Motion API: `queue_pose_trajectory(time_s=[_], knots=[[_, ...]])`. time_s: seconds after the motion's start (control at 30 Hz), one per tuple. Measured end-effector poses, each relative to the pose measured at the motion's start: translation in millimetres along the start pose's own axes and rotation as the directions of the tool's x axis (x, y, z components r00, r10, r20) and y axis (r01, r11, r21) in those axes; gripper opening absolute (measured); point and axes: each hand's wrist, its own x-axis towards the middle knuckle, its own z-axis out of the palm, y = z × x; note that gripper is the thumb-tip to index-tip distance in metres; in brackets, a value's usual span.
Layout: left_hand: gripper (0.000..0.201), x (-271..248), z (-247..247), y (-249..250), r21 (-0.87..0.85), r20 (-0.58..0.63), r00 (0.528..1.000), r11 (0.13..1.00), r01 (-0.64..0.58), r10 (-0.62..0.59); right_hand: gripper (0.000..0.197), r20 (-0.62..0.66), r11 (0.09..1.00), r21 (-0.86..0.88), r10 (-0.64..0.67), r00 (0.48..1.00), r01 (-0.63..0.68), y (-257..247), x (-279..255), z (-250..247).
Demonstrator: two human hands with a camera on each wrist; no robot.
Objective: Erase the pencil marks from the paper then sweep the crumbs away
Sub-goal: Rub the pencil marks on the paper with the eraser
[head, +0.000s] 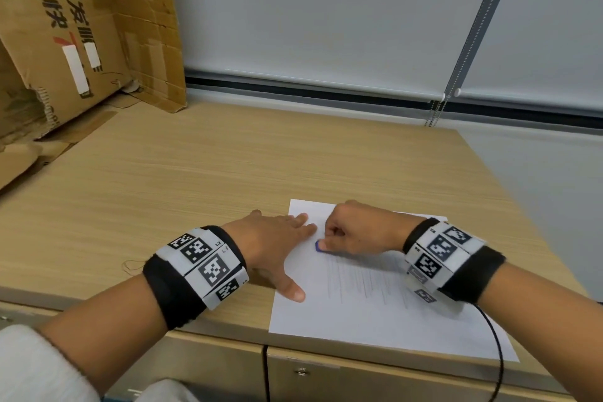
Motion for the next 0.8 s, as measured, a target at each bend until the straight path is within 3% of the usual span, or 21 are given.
queue_pose_trajectory(time_s=[0.07,0.2,0.37,0.53,0.7,0.8], knots=[[0.117,1.0,-0.4,0.3,0.005,0.005,1.0,1.0,0.003,-0.003,0.04,-0.014,1.0,-0.004,0.001,1.0,-0.001,1.8,0.2,4.4],[0.117,0.6,0.0,0.3,0.013,0.001,1.0,1.0,0.004,-0.004,0.039,0.17,1.0,0.012,-0.025,0.985,0.023,-6.5,-5.6,0.2],[0.118,1.5,0.7,-1.2,-0.006,0.0,1.0,1.0,0.006,-0.006,0.041,0.022,1.0,-0.011,0.004,1.0,-0.004,-2.2,3.0,-1.7],[0.119,1.7,2.3,-1.6,0.004,-0.012,1.0,1.0,0.007,-0.007,0.038,0.255,0.999,0.018,-0.047,0.966,0.044,-12.5,-15.8,3.6],[0.119,1.8,1.8,-1.2,-0.003,0.006,1.0,1.0,0.015,-0.015,0.04,0.083,0.998,0.045,-0.041,0.996,0.037,-7.2,-15.7,4.6],[0.119,2.0,2.2,-0.6,-0.002,0.0,1.0,1.0,0.018,-0.018,0.043,0.229,0.991,0.111,-0.094,0.969,0.07,-13.0,-27.3,12.6]])
